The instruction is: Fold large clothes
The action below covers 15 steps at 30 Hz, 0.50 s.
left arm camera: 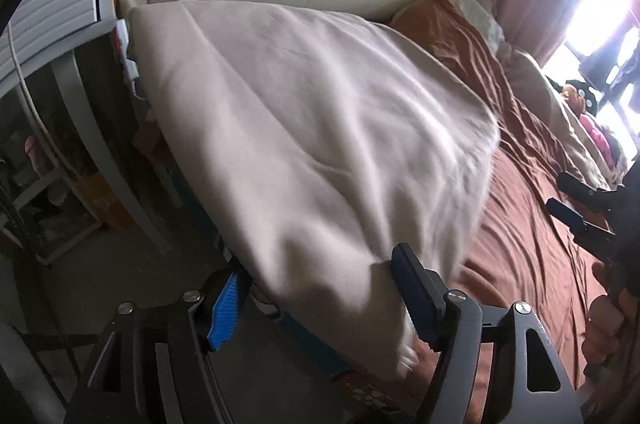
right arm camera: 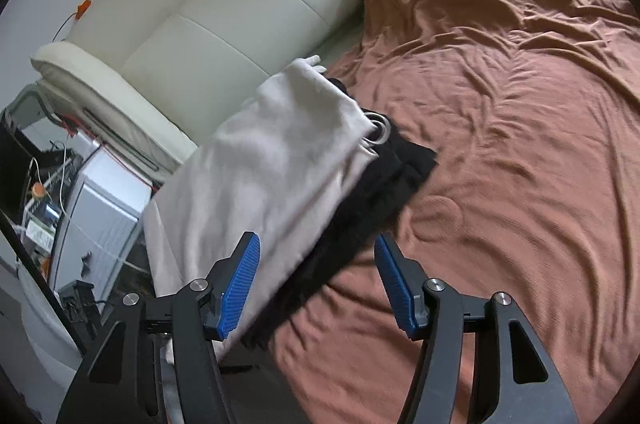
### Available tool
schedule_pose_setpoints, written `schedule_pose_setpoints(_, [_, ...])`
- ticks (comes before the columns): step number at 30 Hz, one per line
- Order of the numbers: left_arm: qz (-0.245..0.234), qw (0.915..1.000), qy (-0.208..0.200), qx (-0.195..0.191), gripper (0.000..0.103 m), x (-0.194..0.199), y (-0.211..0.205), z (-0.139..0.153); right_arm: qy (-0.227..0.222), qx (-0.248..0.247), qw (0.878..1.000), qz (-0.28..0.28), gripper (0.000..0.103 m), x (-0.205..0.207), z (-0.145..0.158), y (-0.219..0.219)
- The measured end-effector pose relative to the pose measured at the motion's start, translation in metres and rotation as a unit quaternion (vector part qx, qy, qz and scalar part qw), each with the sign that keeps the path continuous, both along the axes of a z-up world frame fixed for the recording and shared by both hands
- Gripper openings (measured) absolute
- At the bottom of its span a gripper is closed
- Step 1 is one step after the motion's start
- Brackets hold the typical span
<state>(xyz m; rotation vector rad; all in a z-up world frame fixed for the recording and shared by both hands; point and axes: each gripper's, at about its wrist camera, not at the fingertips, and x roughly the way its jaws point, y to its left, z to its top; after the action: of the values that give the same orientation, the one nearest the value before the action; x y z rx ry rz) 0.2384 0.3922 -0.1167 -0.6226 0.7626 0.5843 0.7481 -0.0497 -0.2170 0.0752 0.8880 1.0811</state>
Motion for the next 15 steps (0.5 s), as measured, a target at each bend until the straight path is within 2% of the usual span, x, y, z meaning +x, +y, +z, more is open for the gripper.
schedule_pose_setpoints(4, [-0.016,0.9998,-0.005,0.006,0.071,-0.002,-0.025,0.013,-0.007,-0.002,1.0,-0.003,0.058,-0.01,0.011,-0.03])
schedule_pose_setpoints(8, [-0.023,0.9994,-0.015,0.023,0.071,-0.004,-0.046,0.032,-0.021,0.003,1.0,-0.011,0.075,-0.022,0.023,-0.064])
schedule_pose_setpoints(11, [-0.034,0.9984,-0.031,0.034,0.072,-0.006,-0.061,0.048,-0.028,0.008,0.999,-0.019,0.076,-0.03,0.03,-0.092])
schedule_pose_setpoints(13, [-0.042,0.9973,-0.036,0.047,0.076,-0.008,-0.074,0.06,-0.036,0.011,0.999,-0.025,0.076,-0.037,0.036,-0.112])
schedule_pose_setpoints(15, [-0.049,0.9961,-0.043,0.059,0.086,-0.01,-0.085,0.069,-0.047,0.01,0.998,-0.032,0.077,-0.046,0.042,-0.132])
